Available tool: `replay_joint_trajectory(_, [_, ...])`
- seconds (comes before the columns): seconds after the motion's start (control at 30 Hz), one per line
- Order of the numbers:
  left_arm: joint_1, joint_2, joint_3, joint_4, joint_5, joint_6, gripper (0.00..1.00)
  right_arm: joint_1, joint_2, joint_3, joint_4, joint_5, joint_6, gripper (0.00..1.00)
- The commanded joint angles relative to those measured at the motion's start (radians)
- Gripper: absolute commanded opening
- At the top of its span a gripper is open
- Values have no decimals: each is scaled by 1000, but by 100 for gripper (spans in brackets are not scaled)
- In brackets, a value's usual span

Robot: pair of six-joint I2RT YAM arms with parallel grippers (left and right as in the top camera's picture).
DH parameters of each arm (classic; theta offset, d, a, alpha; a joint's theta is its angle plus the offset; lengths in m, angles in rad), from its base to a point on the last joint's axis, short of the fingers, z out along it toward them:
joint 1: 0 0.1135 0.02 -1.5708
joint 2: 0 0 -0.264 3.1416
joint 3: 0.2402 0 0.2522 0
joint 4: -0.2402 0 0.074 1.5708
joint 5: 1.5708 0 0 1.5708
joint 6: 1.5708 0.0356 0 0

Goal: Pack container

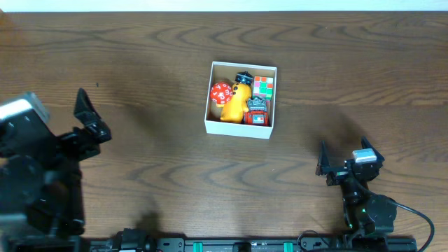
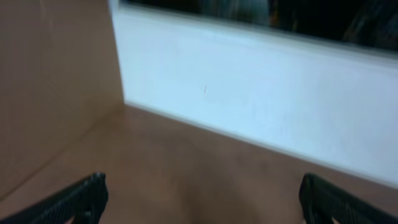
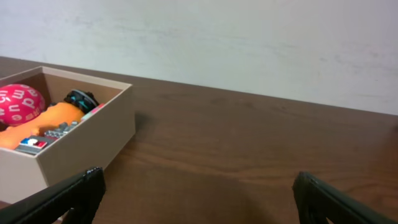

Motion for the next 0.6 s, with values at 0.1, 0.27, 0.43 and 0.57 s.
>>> replay_joint_trajectory(0.1, [-2, -187, -431, 369, 41, -6, 98, 9, -7, -2, -4, 7, -9, 99])
replay_joint_trajectory(0.27, [-2, -280, -694, 609, 91, -6, 98, 9, -7, -2, -4, 7, -9, 99])
replay_joint_trajectory(0.43, [-2, -345, -850, 708, 138, -6, 98, 9, -7, -2, -4, 7, -9, 99])
replay_joint_trajectory(0.57, [-2, -400, -928, 735, 153, -6, 98, 9, -7, -2, -4, 7, -9, 99])
